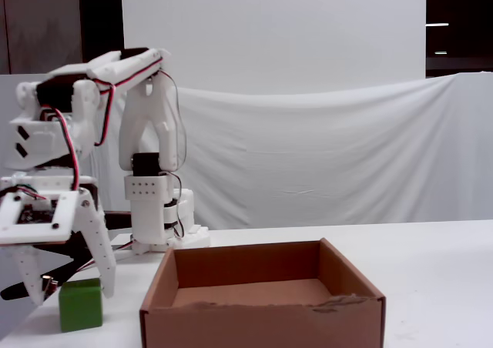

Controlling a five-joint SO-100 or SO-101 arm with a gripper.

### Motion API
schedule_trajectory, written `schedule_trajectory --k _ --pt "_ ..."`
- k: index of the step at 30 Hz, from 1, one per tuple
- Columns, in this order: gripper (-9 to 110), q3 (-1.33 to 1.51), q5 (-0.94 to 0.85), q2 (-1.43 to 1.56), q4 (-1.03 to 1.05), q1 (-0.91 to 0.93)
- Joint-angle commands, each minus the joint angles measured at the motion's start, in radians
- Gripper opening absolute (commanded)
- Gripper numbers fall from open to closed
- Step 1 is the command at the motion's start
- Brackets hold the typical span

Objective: Grasp a green cube and put it in a box.

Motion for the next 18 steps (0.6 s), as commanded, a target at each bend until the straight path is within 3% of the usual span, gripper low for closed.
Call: schedule_trajectory --k 1,18 --pt "29 -0.031 -0.021 0.006 -0.017 -0.017" --pt "27 0.044 -0.021 0.018 -0.071 -0.052"
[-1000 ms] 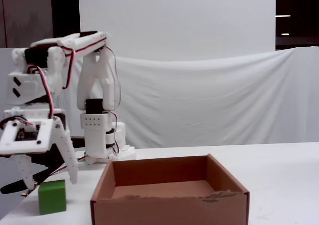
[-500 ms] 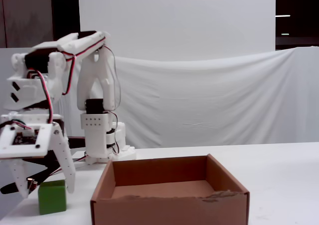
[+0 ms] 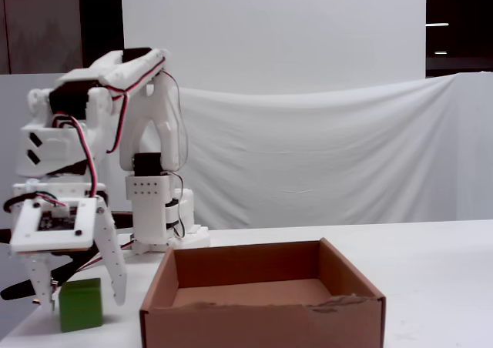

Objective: Grasp a green cube and put it in a box.

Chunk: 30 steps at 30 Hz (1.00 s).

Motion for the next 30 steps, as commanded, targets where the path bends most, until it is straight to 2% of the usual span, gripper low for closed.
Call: schedule_trajectory --k 1,13,30 --pt "27 0.000 -0.021 0.023 -0.005 -0.008" --pt "16 0.051 -0.023 0.075 -0.009 -0.014" --pt "11 0.057 -0.011 0.130 0.011 -0.017"
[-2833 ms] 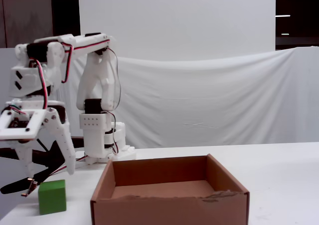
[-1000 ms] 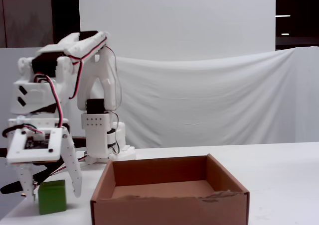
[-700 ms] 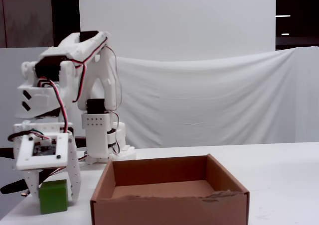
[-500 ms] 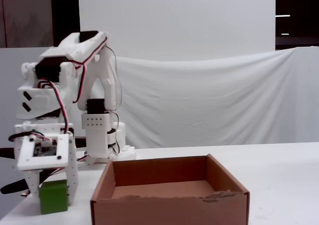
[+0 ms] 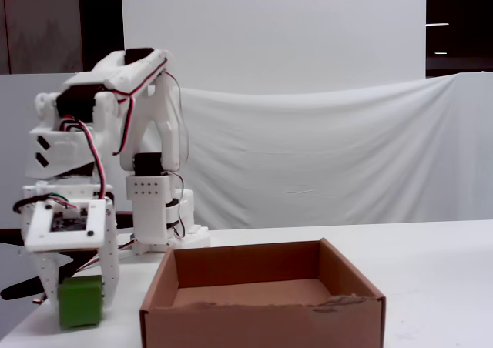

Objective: Grasp a green cube and put it in a box.

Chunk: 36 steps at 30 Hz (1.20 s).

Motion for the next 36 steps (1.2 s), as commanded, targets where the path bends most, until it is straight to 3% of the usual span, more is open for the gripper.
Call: schedule_trajectory --k 1,10,19,36 --pt "11 -0.011 -0.006 0.080 0.025 -0.008" --pt "11 -0.029 -0.003 0.276 0.218 -0.072" --pt "11 -0.018 0.032 0.551 0.411 -0.262" --pt "12 -0.003 0.055 0.357 0.149 -0.445"
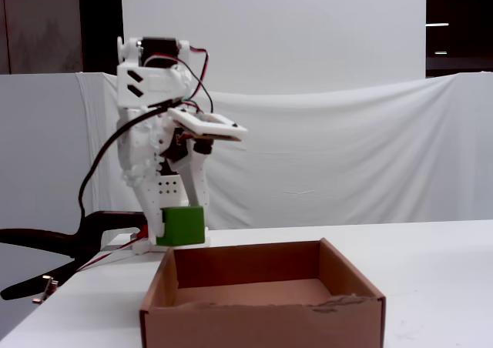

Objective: Grasp a green cube and put it in a box.

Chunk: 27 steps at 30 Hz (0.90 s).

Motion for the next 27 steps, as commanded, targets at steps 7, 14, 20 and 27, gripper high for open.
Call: schedule_trajectory --k 7,14,20,27 --pt "12 0.006 -0.017 -0.046 -0.074 -0.067" --pt "12 0.051 -0.017 -0.043 -0.051 -0.123" --pt "12 0.086 -0.018 -0.089 -0.084 -0.127" --pt "12 0.077 -0.018 -0.150 -0.101 -0.127"
